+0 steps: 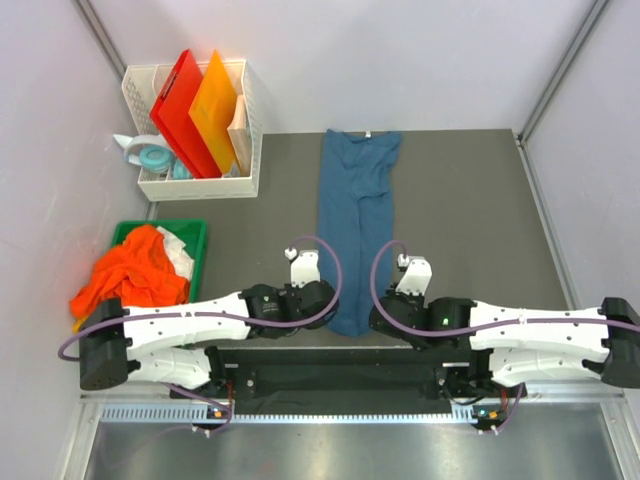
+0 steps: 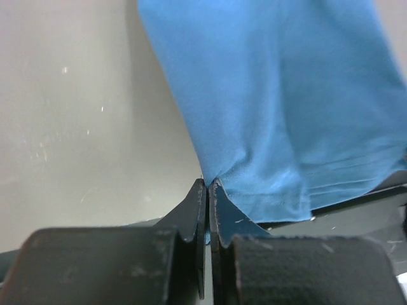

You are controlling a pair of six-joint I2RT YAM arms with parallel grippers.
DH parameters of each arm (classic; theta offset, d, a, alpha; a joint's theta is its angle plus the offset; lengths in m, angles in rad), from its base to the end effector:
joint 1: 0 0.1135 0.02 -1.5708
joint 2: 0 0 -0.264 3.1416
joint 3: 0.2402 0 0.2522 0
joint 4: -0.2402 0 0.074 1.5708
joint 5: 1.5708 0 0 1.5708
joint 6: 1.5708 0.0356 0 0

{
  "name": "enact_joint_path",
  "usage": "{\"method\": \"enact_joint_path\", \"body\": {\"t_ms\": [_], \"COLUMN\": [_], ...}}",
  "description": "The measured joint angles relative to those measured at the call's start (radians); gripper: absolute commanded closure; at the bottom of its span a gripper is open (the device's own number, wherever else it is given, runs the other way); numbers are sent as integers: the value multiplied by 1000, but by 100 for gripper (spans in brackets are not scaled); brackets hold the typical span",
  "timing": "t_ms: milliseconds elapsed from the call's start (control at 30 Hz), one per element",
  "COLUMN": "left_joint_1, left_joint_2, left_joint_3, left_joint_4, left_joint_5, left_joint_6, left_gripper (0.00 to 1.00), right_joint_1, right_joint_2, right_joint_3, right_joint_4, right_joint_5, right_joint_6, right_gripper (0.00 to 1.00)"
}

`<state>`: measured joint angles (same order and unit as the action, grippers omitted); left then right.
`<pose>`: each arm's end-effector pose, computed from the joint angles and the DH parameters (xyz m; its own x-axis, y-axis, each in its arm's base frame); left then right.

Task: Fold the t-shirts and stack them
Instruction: Grab the bottom of the folded rectangular tshirt with both arms, then fold the folded rectangular tshirt in 1/3 of the way

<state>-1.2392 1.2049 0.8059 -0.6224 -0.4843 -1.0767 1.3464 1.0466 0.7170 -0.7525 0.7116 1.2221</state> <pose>0.0904 -0.2118 0.2302 -0.7987 -0.0736 -0.5972 0.1149 0.9556 -0.2714 0.0642 0.1766 0.2304 -0.6969 0.1452 -0.7023 -0.0443 0.9687 0.2442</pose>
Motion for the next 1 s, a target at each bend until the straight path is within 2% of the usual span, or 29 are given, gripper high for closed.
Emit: {"method": "enact_joint_path", "body": {"t_ms": [233,433,600,733,833,1000], "left_joint_1": [0,35,166,296,394,486], "left_joint_2": [43,74,129,164,231,376], "left_joint_3": [69,135,167,198,274,415], "left_joint_4": [-23,-23,31,87,124,158], "left_joint_5": [-72,-121,-107,-60,-23,19], "left_joint_6": [41,105,187,252,309,391], "left_gripper": [100,100,100,100,100,100], "right_joint_1": [-39,-245,-426,-535,-600,-694], "right_joint_2": [29,21,39,119,200,336], "right_joint_3": [22,40,64,119,172,280], "right_joint_4": [-13,40,129,224,285,333], "right_joint_5": [36,16,-39,-109,-145,-189], "right_joint_6": [-67,-209,-354,-463,-530,-620], "right_gripper": [100,100,100,100,100,100]}}
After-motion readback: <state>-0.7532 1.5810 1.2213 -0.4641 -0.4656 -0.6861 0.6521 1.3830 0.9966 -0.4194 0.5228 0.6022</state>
